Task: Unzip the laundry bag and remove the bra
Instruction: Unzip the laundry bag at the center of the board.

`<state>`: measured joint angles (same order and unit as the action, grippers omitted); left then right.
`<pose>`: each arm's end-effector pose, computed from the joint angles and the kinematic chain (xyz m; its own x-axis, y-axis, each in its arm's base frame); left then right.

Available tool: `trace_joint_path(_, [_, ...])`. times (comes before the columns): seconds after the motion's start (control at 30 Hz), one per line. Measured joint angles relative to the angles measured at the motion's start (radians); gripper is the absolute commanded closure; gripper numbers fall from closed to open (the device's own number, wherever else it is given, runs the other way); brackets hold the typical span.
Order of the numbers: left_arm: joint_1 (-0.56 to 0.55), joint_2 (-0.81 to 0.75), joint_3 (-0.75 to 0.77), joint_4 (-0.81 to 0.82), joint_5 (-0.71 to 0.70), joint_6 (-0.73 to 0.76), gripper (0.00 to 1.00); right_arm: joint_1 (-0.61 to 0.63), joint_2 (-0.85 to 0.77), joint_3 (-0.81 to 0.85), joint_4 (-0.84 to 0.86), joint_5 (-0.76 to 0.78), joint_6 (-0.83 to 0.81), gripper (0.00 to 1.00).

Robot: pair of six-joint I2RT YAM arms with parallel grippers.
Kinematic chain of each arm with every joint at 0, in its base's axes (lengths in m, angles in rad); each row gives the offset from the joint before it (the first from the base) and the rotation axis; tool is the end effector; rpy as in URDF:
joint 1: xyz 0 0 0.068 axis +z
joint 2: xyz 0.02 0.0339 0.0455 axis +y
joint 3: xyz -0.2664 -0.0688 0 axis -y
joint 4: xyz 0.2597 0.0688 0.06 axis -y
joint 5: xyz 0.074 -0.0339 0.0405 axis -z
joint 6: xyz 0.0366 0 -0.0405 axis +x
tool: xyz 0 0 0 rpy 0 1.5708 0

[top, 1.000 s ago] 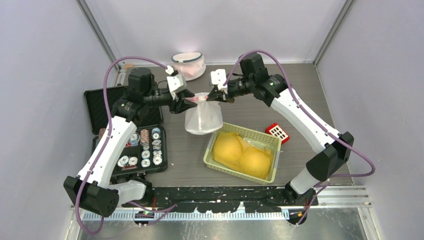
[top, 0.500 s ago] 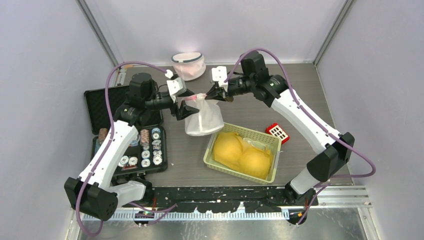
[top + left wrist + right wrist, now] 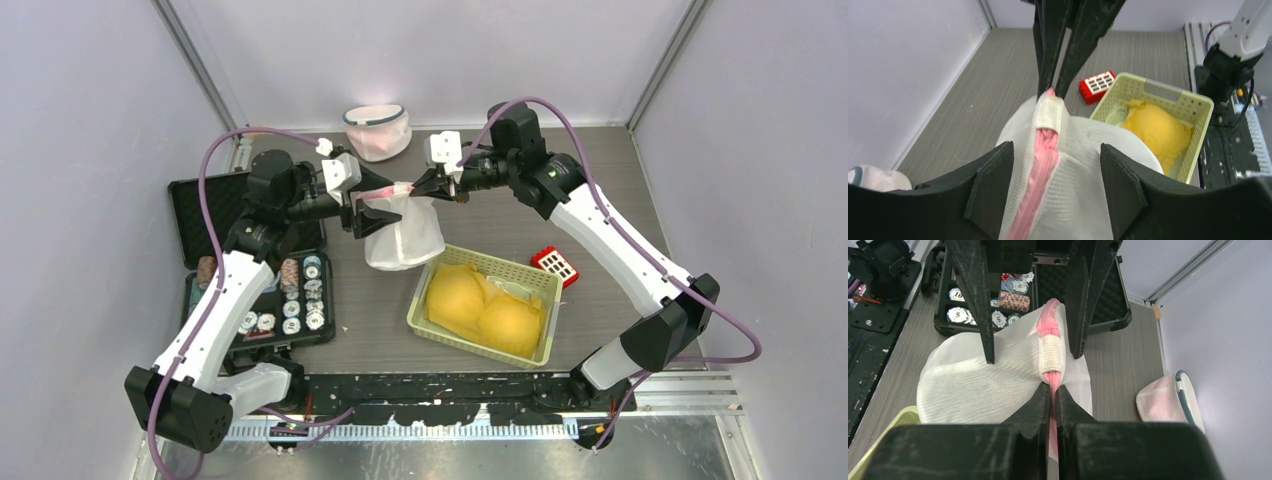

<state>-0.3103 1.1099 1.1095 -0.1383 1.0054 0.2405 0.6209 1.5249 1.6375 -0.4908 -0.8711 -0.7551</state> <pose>0.2324 -0.1070 0.3991 0.1008 0.1017 -0.9897 0.9636 0.2374 0.1225 0.2682 0.2263 0.4324 0.4344 -0.2319 -0.8703 -0.8998 -0.0670 -0.4312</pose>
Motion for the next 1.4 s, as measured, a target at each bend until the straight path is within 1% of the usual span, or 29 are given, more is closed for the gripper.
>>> trace_joint_path(0.1, [0.0, 0.002, 0.0, 0.031, 0.001, -0.04, 0.5, 0.0, -0.001, 0.0, 0.008, -0.005, 0.007, 0.99])
trace_joint_path(0.17, [0.0, 0.004, 0.0, 0.042, 0.0, -0.06, 0.59, 0.0, -0.001, -0.002, 0.013, -0.006, 0.009, 0.99])
trace_joint_path(0.2, [0.0, 0.005, 0.0, 0.043, 0.0, -0.064, 0.66, 0.0, -0.002, -0.003, 0.013, -0.006, 0.01, 0.99])
trace_joint_path(0.23, [0.0, 0.005, 0.0, 0.043, -0.002, -0.069, 0.75, 0.0, -0.004, -0.006, 0.014, -0.006, 0.01, 0.99])
trace_joint_path(0.27, [0.0, 0.005, 0.0, 0.042, -0.003, -0.069, 0.79, 0.0, -0.008, -0.012, 0.015, -0.006, 0.01, 0.99])
trace_joint_path(0.3, [0.0, 0.005, 0.0, 0.037, -0.003, -0.06, 0.8, 0.0, -0.012, -0.018, 0.015, -0.006, 0.01, 0.99])
trace_joint_path(0.43, [0.0, 0.0, 0.0, -0.01, -0.011, 0.001, 0.74, 0.0, -0.024, -0.033, 0.004, -0.005, 0.003, 0.99])
trace_joint_path(0.47, [-0.002, -0.004, 0.0, -0.027, -0.012, 0.016, 0.77, 0.0, -0.026, -0.034, -0.005, -0.005, -0.002, 0.99])
trace_joint_path(0.5, [-0.003, -0.01, 0.0, -0.044, -0.014, 0.035, 0.89, 0.001, -0.029, -0.035, -0.016, -0.005, -0.008, 0.99])
trace_joint_path(0.53, [-0.003, -0.016, 0.0, -0.058, -0.014, 0.047, 0.99, 0.002, -0.031, -0.035, -0.02, -0.005, -0.011, 0.97])
trace_joint_path(0.57, [-0.003, -0.023, 0.001, -0.075, -0.013, 0.066, 1.0, 0.004, -0.033, -0.035, -0.026, -0.005, -0.016, 0.9])
trace_joint_path(0.63, [-0.004, -0.028, 0.004, -0.097, -0.009, 0.093, 1.0, 0.009, -0.04, -0.039, -0.036, -0.004, -0.017, 0.64])
trace_joint_path(0.67, [-0.004, -0.028, 0.008, -0.108, -0.005, 0.104, 1.0, 0.01, -0.043, -0.039, -0.04, -0.004, -0.014, 0.54])
trace_joint_path(0.7, [-0.004, -0.028, 0.014, -0.12, -0.002, 0.109, 1.0, 0.011, -0.046, -0.039, -0.042, -0.006, -0.007, 0.48])
trace_joint_path(0.97, [-0.004, -0.027, 0.02, -0.15, 0.04, 0.103, 1.0, 0.01, -0.074, -0.044, -0.003, -0.026, 0.056, 0.4])
trace_joint_path(1.17, [-0.004, -0.027, 0.02, -0.135, 0.043, 0.069, 1.0, 0.014, -0.074, -0.053, 0.028, -0.04, 0.107, 0.38])
trace_joint_path(1.27, [-0.004, -0.027, 0.02, -0.105, 0.044, 0.031, 1.0, 0.021, -0.074, -0.068, 0.053, -0.04, 0.129, 0.39])
trace_joint_path(1.3, [-0.004, -0.027, 0.02, -0.094, 0.044, 0.022, 1.0, 0.022, -0.074, -0.078, 0.064, -0.04, 0.136, 0.42])
trace_joint_path(1.33, [-0.004, -0.027, 0.02, -0.086, 0.045, 0.016, 1.0, 0.023, -0.074, -0.084, 0.071, -0.04, 0.142, 0.46])
trace_joint_path(1.4, [-0.004, -0.027, 0.02, -0.075, 0.046, 0.001, 1.0, 0.026, -0.074, -0.096, 0.084, -0.04, 0.152, 0.49])
